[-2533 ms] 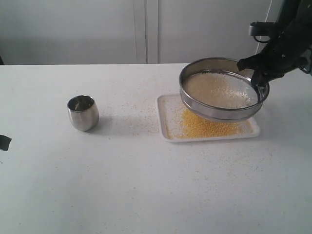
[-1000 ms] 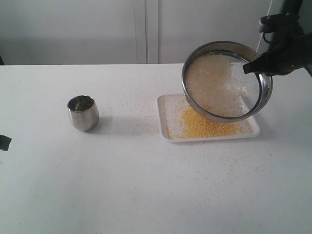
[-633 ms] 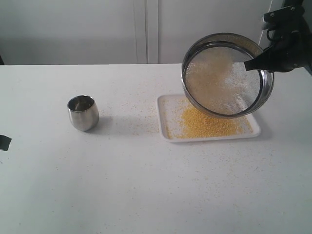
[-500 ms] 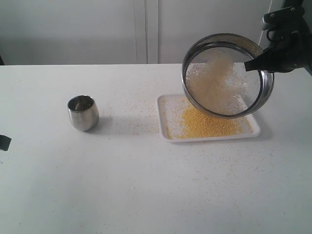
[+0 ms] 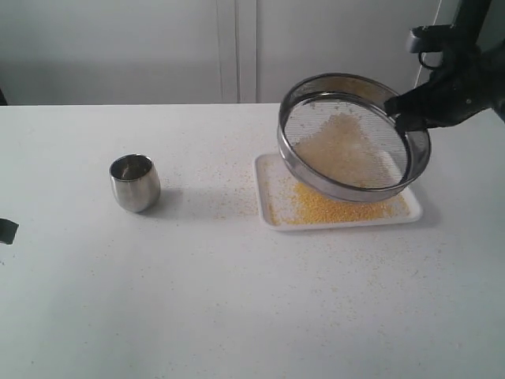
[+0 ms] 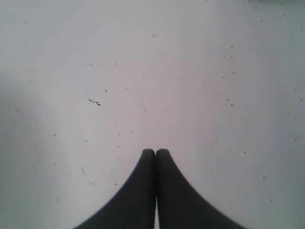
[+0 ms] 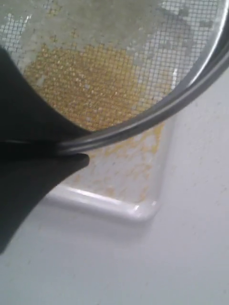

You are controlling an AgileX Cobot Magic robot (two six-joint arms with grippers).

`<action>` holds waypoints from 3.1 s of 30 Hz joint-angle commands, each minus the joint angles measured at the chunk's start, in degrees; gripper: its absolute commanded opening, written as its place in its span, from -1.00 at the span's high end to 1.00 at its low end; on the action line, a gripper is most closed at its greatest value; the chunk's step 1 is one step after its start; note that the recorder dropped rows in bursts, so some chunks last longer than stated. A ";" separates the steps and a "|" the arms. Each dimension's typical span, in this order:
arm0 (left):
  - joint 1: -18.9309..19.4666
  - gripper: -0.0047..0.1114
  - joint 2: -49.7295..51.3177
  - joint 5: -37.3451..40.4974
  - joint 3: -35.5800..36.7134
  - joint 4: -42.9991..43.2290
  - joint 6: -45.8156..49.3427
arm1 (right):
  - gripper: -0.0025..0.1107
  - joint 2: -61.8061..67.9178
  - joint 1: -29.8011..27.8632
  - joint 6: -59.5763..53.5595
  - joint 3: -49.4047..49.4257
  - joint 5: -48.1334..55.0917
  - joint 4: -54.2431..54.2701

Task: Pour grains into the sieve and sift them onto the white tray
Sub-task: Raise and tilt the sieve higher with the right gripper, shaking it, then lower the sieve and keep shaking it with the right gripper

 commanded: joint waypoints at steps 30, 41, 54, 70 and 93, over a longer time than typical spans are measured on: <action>0.19 0.92 -0.50 0.47 0.27 -0.19 -0.09 | 0.96 9.90 4.16 2.00 -18.02 21.81 -7.54; 0.19 0.92 -0.50 0.47 0.27 -0.19 -0.09 | 0.96 12.01 0.43 28.42 -18.59 14.10 -20.26; 0.19 0.92 -0.50 0.47 0.27 -0.19 -0.09 | 0.96 12.84 3.67 -6.14 -20.07 26.77 -2.84; 0.19 0.92 -0.50 0.47 0.27 -0.19 -0.09 | 0.96 12.10 4.98 27.60 -20.41 14.89 -22.51; 0.19 0.92 -0.50 0.47 0.27 -0.19 -0.09 | 0.96 12.14 8.16 -1.49 -20.42 22.58 -9.30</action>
